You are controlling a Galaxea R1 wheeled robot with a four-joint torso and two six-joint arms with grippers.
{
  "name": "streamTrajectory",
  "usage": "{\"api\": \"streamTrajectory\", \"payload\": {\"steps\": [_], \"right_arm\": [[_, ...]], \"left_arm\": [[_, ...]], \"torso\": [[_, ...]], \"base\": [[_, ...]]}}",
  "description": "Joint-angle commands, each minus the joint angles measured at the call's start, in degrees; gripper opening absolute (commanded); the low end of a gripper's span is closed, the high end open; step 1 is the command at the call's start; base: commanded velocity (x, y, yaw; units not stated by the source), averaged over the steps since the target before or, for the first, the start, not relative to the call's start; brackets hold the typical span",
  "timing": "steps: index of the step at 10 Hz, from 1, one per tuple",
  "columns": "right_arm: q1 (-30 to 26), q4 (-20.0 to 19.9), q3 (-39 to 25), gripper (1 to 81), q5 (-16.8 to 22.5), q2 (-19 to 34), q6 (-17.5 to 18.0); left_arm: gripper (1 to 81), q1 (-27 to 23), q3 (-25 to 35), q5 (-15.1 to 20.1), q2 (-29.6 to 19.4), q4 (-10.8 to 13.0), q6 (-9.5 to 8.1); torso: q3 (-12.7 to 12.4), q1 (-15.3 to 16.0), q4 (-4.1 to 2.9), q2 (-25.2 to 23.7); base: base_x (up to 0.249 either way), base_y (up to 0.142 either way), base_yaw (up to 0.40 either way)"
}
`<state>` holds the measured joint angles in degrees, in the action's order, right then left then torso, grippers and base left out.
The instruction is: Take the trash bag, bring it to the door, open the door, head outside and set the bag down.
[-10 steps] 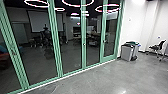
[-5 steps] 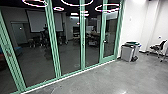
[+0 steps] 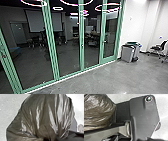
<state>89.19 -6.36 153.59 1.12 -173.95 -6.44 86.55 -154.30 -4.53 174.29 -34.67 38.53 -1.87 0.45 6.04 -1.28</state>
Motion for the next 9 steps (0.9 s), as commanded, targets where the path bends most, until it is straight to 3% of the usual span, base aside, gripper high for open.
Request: {"api": "streamTrajectory", "payload": {"steps": [1, 9], "right_arm": [[-3.2, 0.4, -0.3, 81.1, 3.3, -0.3, -0.3], [-2.9, 0.4, -0.3, 81.1, 3.3, -0.3, -0.3]], "left_arm": [[1.0, -3.4, 0.2, 3.4, 0.2, 0.7, 0.23], [1.0, -3.4, 0.2, 3.4, 0.1, 0.6, 0.23]], "torso": [[0.0, 0.0, 0.0, 0.0], [0.0, 0.0, 0.0, 0.0]], "base": [[0.14, -0.076, 0.0], [0.14, -0.076, 0.0]]}}
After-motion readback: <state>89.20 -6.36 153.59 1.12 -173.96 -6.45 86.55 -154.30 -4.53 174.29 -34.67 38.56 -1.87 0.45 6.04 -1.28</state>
